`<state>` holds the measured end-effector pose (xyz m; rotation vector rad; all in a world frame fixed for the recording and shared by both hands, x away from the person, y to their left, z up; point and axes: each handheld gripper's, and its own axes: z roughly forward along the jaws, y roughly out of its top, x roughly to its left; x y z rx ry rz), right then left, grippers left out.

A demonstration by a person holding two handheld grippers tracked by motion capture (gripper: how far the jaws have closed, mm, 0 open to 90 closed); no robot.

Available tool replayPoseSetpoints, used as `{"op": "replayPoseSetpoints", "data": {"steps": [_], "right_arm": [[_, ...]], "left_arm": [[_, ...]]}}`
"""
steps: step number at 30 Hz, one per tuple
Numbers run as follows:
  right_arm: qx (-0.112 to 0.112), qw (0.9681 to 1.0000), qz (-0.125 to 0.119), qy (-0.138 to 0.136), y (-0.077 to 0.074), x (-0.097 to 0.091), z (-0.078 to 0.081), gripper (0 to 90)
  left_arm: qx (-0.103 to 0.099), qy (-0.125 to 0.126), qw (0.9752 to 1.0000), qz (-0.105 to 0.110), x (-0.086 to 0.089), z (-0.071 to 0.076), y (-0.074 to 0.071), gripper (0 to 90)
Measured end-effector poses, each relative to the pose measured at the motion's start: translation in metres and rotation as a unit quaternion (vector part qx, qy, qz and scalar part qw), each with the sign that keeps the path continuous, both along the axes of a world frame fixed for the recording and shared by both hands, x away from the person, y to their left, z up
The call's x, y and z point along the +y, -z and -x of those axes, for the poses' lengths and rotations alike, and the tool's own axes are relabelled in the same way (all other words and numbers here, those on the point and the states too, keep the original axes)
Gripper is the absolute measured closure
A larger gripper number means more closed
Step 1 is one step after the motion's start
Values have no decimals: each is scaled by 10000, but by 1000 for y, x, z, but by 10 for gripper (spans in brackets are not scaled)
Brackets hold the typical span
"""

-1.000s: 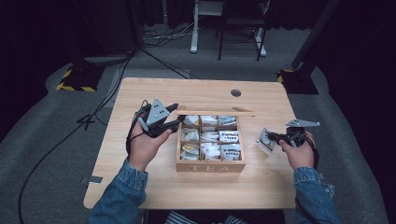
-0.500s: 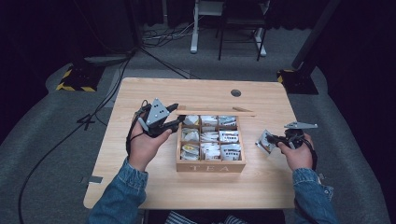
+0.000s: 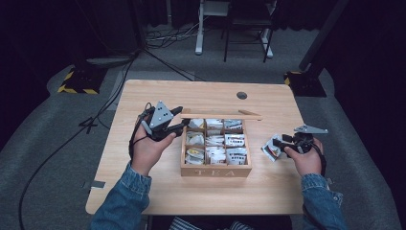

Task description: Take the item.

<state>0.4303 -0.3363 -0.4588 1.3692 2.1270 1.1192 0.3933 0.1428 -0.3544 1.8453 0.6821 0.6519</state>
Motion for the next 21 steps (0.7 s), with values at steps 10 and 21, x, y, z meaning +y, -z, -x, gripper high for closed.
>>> {"op": "replayPoseSetpoints", "data": {"steps": [10,21], "right_arm": [[-221,9997,-81,8,-11,-9,12,430],[-340,9988,-27,-358,-29,-2,40,421]], "left_arm": [[11,-1,10000,-62,-1,2,0,547],[80,26,9999,-93,-1,3,1,543]]}}
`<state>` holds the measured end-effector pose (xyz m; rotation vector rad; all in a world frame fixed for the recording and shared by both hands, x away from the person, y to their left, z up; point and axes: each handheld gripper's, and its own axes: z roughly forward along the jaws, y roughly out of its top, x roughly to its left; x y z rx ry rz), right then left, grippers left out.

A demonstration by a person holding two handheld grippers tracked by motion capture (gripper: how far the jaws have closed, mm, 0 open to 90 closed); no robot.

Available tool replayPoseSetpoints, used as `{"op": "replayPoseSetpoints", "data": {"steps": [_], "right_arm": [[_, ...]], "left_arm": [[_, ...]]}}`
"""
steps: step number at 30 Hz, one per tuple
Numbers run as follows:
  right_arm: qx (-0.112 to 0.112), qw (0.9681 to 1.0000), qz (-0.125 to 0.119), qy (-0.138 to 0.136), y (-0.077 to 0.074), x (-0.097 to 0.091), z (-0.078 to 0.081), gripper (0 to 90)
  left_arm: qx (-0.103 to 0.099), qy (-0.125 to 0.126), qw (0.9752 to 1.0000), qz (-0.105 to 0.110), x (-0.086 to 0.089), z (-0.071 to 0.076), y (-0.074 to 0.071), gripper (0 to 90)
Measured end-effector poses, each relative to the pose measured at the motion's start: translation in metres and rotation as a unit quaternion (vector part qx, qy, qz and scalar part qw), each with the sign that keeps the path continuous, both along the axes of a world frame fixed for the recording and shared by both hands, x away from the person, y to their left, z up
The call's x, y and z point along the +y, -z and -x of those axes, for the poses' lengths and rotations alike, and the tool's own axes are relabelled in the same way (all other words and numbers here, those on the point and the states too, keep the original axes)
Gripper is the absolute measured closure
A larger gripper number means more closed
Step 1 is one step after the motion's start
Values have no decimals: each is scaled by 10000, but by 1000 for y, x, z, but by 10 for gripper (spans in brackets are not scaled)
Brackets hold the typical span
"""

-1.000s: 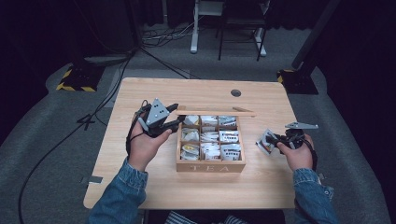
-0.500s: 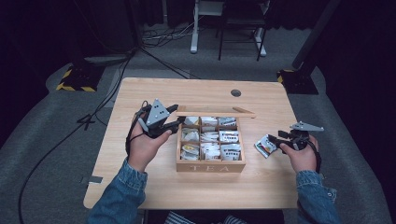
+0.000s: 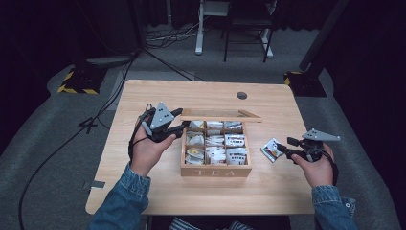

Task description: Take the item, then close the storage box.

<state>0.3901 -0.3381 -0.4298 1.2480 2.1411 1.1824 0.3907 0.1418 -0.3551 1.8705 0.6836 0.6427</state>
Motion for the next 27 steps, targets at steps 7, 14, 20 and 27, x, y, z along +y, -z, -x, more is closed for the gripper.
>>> {"op": "replayPoseSetpoints", "data": {"steps": [7,14,20,27], "right_arm": [[51,9998,-20,-187,4,5,18,418],[254,9996,69,-72,26,0,29,418],[323,9991,161,206,43,-9,35,418],[374,9980,-181,486,63,-16,42,425]], "left_arm": [[36,-5,10000,-82,0,1,-1,544],[89,0,9998,-193,-1,3,-1,543],[214,58,9992,-335,-1,6,0,540],[413,72,9979,-484,-2,9,0,538]]}}
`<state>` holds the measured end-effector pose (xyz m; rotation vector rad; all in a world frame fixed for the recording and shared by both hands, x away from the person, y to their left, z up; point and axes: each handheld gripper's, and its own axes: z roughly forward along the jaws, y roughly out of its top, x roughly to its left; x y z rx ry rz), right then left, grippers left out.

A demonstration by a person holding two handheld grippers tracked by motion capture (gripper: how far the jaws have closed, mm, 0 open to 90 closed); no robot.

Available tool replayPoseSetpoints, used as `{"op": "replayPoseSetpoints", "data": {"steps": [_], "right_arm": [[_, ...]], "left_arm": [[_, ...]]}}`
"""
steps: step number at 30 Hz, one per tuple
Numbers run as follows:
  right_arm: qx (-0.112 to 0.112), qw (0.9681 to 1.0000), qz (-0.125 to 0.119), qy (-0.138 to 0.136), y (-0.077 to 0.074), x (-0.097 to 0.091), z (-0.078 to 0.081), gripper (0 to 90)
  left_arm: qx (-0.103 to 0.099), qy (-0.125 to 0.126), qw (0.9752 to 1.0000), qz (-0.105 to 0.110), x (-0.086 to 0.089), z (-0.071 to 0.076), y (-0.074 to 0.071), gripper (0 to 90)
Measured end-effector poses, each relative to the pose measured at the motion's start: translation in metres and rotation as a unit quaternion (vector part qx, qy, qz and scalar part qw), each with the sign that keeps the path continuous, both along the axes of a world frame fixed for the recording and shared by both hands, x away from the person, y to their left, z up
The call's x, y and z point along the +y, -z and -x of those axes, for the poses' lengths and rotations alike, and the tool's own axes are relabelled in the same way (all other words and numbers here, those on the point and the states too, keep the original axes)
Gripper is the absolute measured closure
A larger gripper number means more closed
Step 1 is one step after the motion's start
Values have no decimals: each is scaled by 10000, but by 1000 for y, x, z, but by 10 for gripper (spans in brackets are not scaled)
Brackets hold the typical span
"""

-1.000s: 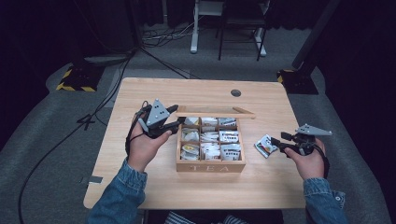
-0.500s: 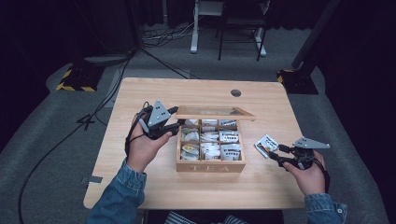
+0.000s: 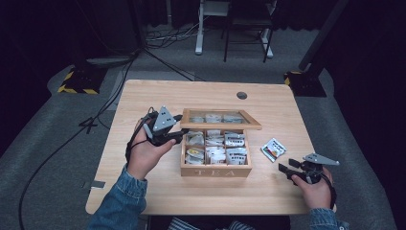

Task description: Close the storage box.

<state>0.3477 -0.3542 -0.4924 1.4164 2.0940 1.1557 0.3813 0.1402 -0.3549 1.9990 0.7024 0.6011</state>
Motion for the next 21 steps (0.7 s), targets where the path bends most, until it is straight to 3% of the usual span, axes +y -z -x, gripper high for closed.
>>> {"op": "replayPoseSetpoints", "data": {"steps": [9,21], "right_arm": [[50,9999,60,117,4,-3,3,424],[55,9999,-6,115,4,-4,0,423]], "left_arm": [[244,46,9996,-166,0,4,2,528],[477,109,9973,-554,-1,13,6,520]]}}
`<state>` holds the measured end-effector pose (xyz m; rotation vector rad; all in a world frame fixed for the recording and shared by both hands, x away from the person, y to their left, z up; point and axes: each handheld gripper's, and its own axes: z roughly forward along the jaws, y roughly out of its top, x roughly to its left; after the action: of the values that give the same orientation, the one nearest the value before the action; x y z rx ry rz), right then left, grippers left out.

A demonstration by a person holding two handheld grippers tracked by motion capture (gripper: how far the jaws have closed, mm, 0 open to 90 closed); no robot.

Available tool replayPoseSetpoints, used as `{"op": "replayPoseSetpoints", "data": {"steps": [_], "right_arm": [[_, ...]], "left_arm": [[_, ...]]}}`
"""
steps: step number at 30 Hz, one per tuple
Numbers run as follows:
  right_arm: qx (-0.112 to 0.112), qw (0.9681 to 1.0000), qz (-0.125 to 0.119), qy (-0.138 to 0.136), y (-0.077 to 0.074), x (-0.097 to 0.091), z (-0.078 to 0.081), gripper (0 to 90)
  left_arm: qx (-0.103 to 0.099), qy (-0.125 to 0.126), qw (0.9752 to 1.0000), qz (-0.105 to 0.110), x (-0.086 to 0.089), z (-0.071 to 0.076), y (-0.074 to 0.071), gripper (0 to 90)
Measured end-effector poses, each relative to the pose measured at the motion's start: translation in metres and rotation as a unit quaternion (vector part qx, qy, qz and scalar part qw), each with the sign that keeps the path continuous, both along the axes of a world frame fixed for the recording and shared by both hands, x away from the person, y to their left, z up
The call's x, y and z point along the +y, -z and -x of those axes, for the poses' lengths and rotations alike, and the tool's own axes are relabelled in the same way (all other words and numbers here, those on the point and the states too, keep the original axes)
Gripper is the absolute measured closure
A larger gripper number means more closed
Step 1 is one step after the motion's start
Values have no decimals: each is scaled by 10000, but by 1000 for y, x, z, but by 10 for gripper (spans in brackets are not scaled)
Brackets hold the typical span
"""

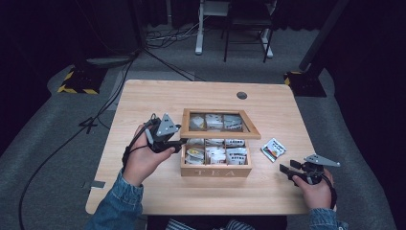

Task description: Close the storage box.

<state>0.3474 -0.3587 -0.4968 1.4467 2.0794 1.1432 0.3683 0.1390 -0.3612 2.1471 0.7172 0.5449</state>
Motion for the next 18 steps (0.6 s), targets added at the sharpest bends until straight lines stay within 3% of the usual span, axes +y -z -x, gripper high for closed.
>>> {"op": "replayPoseSetpoints", "data": {"steps": [4,9,18], "right_arm": [[-46,10000,-53,7,-2,0,-2,423],[-49,9999,-110,-5,-4,1,-5,423],[-138,9998,-150,-83,-7,5,-12,421]], "left_arm": [[112,83,9999,1,-1,4,1,474],[112,73,9998,-155,-3,8,4,473],[326,58,9990,-307,-4,14,9,473]]}}
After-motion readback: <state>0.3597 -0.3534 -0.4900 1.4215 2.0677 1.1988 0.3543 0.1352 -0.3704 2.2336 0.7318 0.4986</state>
